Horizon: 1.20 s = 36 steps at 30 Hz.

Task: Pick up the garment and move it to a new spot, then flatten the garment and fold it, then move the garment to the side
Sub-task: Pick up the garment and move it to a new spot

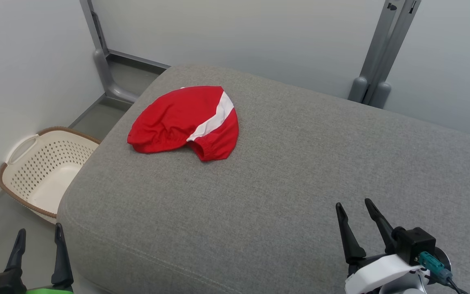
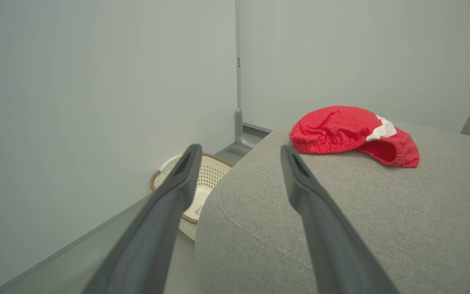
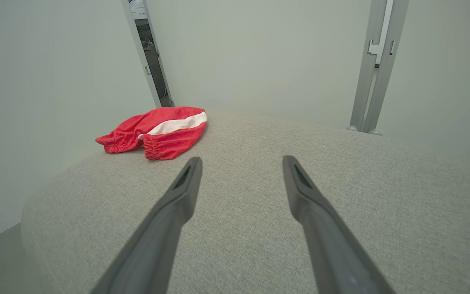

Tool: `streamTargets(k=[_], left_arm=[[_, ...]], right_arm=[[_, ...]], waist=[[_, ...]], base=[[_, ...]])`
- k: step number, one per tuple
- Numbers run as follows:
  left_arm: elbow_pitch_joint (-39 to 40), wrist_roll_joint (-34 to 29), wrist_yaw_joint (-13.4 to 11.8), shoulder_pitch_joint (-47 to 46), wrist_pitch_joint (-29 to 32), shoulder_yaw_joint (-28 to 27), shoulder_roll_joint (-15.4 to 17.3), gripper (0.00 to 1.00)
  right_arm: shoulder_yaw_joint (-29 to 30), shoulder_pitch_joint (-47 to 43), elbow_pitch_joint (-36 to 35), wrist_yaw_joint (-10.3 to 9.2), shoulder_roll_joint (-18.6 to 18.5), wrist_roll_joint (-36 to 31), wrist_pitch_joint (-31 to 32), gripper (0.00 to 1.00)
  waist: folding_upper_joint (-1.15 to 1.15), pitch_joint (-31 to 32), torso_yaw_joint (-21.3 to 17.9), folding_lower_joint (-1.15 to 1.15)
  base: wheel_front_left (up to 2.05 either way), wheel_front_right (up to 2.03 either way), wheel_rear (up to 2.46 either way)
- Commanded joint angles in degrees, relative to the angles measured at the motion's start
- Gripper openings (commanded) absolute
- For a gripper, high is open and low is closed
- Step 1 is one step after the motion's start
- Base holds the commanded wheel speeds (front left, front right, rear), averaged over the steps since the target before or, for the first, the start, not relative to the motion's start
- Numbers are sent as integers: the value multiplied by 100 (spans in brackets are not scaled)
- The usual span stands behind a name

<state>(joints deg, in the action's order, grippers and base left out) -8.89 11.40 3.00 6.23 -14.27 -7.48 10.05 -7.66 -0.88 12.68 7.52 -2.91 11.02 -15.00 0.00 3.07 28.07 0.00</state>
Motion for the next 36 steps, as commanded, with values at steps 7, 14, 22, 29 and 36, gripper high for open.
streamTargets(k=[7, 14, 22, 29, 36], left_arm=[[-169, 48, 104, -355, 54, 153, 132, 100], [-366, 126, 169, -1159, 93, 171, 364, 100], [-591, 380, 305, -2716, 51, 54, 822, 100], [-1179, 684, 402, -4113, 101, 110, 1244, 100], [-2190, 967, 444, -5087, 242, 402, 1584, 100]], right_arm=[[313, -196, -84, -5, -9, -39, -20, 100], [470, -133, -199, -5, -132, -196, -10, 100], [771, 260, -608, -5, -392, -383, 142, 100], [1139, 449, -1019, -5, -495, -549, 182, 100], [1309, 546, -1363, -5, -475, -687, 228, 100]], waist=[[0, 91, -109, 0], [0, -254, -821, 0], [0, -1365, -1805, 0], [0, -2205, -2340, 0], [0, -2651, -2614, 0]], base=[[0, 0, 0], [0, 0, 0], [0, 0, 0], [0, 0, 0], [0, 0, 0]])
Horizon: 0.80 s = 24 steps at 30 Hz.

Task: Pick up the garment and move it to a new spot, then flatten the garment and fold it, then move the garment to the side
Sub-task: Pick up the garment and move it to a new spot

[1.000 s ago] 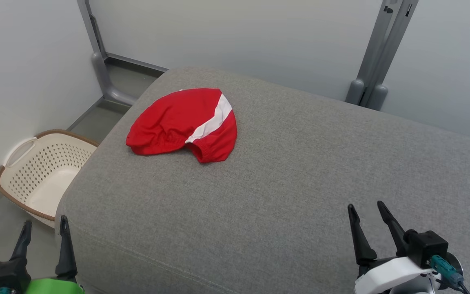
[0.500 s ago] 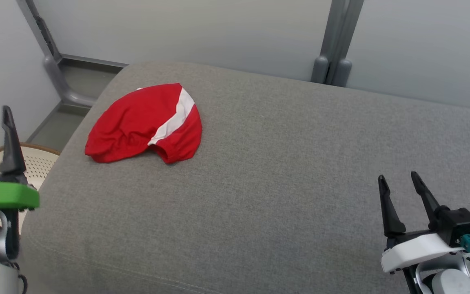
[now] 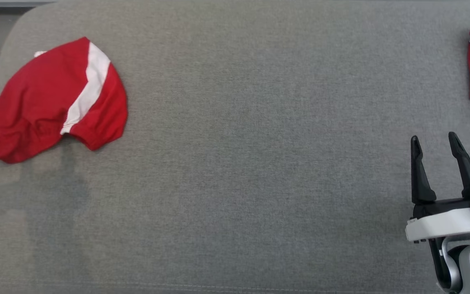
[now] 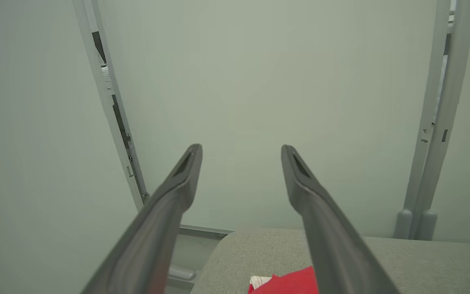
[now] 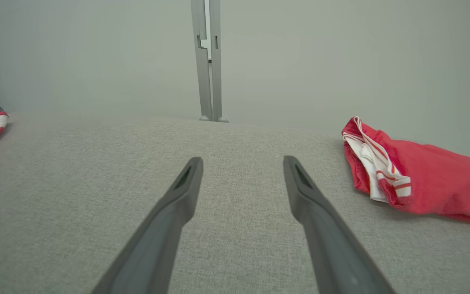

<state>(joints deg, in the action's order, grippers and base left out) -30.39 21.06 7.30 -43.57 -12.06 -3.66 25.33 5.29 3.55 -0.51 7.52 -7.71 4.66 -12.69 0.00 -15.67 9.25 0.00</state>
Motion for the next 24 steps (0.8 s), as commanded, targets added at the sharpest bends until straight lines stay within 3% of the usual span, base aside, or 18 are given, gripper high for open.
streamTargets(k=[1, 12, 24], left_arm=[[-185, 40, 18, -202, 30, 81, 89, 100], [-1689, 886, 22, -850, 902, 1146, 260, 100], [-2551, 2220, 17, -852, 2645, 1774, 343, 100]], right_arm=[[12, 109, -77, -5, 1, -53, 10, 100], [25, 194, -348, -5, 50, -223, 137, 100], [-68, 290, -307, -5, -1, -184, 180, 100]], waist=[[0, -819, -750, 0], [0, -1091, -748, 0], [0, -1056, -768, 0]], base=[[0, 0, 0], [0, 0, 0], [0, 0, 0]])
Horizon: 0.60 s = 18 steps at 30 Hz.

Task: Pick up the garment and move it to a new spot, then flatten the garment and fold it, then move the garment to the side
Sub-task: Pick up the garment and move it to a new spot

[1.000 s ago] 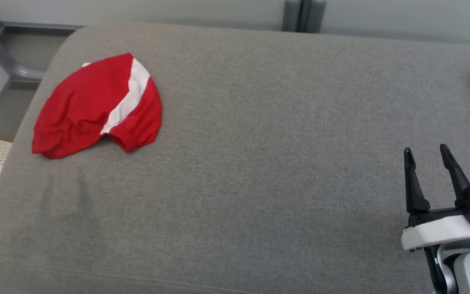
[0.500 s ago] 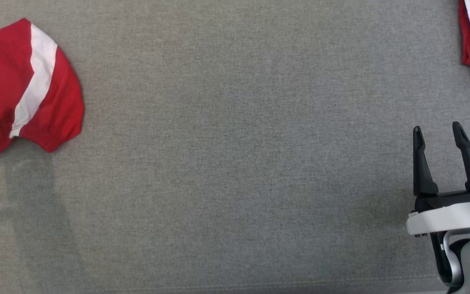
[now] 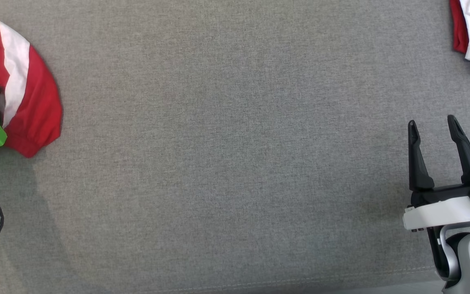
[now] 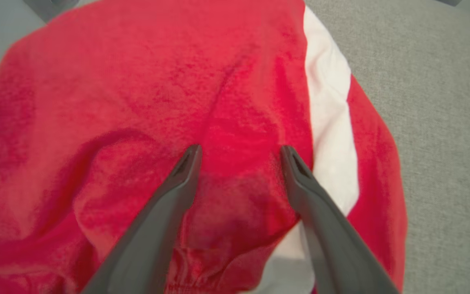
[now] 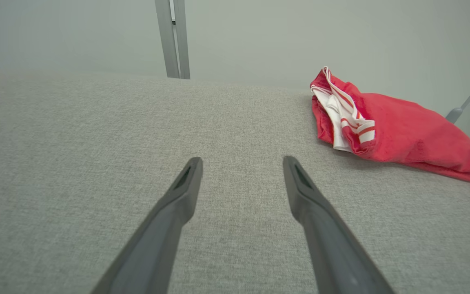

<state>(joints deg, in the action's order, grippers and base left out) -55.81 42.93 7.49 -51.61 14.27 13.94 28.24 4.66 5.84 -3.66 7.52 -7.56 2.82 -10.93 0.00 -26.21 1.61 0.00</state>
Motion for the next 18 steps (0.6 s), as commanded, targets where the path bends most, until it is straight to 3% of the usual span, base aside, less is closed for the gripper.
streamTargets(k=[1, 5, 6, 7, 12, 18], left_arm=[[-38, 126, -2, -56, 79, 28, 41, 100], [-140, 446, -1, -26, 383, 121, -15, 100], [-145, 496, -1, 0, 460, 185, -22, 87], [-164, 589, -1, 36, 487, 232, -12, 0], [-154, 646, 0, -6, 203, 326, 76, 0], [-54, 565, 0, -176, -545, 431, 204, 0]], right_arm=[[-13, 68, 14, -5, -17, 3, 8, 100], [-53, 107, 22, -5, -9, 0, 30, 100], [-64, 131, 27, -5, -4, -5, 28, 100], [-84, 153, 31, -5, 13, -11, 35, 100], [-89, 176, 102, -5, 6, 32, -8, 100], [-115, 115, 265, -5, 84, 49, -83, 100]], waist=[[0, -1, -9, 0], [0, -6, -37, 0], [0, -10, -47, 0], [0, -11, -69, 0], [0, 56, -113, 0], [0, 363, -121, 0]], base=[[0, 0, 0], [0, 0, 0], [0, 0, 0], [0, 0, 0], [0, 0, 0], [0, 0, 0]])
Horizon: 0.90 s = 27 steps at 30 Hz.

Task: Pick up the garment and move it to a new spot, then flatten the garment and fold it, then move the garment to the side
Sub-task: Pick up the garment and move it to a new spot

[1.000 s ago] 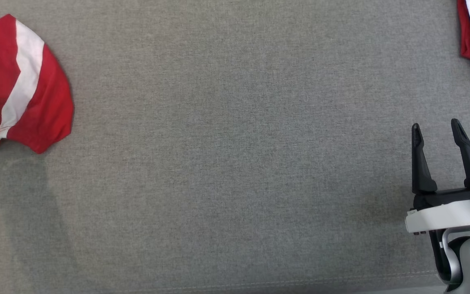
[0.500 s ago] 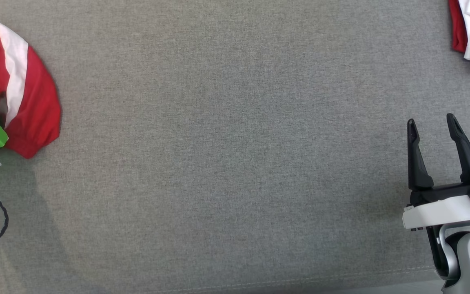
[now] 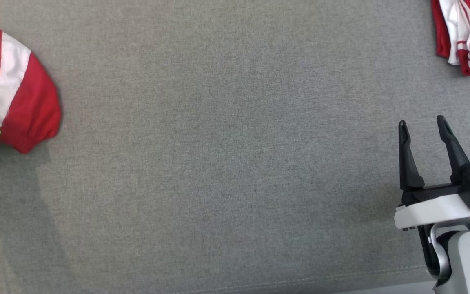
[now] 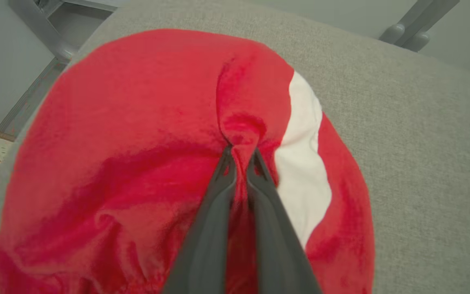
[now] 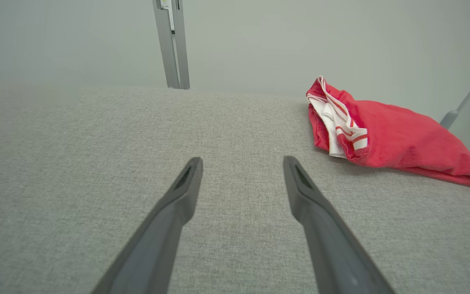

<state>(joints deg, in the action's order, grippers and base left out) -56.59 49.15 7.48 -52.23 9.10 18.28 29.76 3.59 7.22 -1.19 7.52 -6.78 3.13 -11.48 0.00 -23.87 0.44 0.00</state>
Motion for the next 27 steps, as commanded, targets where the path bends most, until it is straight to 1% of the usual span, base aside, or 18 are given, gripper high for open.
streamTargets(k=[1, 3, 8, 12, 14, 17, 21, 27], left_arm=[[42, -84, 1, -121, -181, 30, 72, 0], [76, -150, 1, -155, -461, 92, 124, 0], [315, -252, 1, -285, -1002, 287, 136, 0], [612, -474, 1, -405, -1356, 508, 137, 0], [785, -552, 1, -479, -1490, 581, 80, 0], [1063, -621, 1, -583, -1584, 705, 3, 0], [1511, -717, 1, -673, -1586, 884, -137, 0], [2170, -786, -29, -652, -1415, 1163, -476, 0]], right_arm=[[-20, -39, 67, -5, 15, 24, -47, 100], [-47, -61, 143, -5, 35, 46, -86, 100], [-73, -162, 356, -5, 73, 124, -150, 100], [-66, -300, 520, -5, 107, 208, -205, 100], [-45, -379, 602, -5, 130, 237, -234, 100], [-14, -505, 687, -5, 173, 285, -266, 100], [-47, -634, 822, -5, 222, 359, -300, 100], [-133, -771, 958, -5, 271, 445, -338, 100]], waist=[[0, 219, -4, 0], [0, 376, -10, 0], [0, 865, -43, 0], [0, 1255, -112, 0], [0, 1444, -179, 0], [0, 1685, -319, 0], [0, 1963, -599, 0], [0, 2213, -1088, 0]], base=[[0, 0, 0], [0, 0, 0], [0, 0, 0], [0, 0, 0], [0, 0, 0], [0, 0, 0], [0, 0, 0], [0, 0, 0]])
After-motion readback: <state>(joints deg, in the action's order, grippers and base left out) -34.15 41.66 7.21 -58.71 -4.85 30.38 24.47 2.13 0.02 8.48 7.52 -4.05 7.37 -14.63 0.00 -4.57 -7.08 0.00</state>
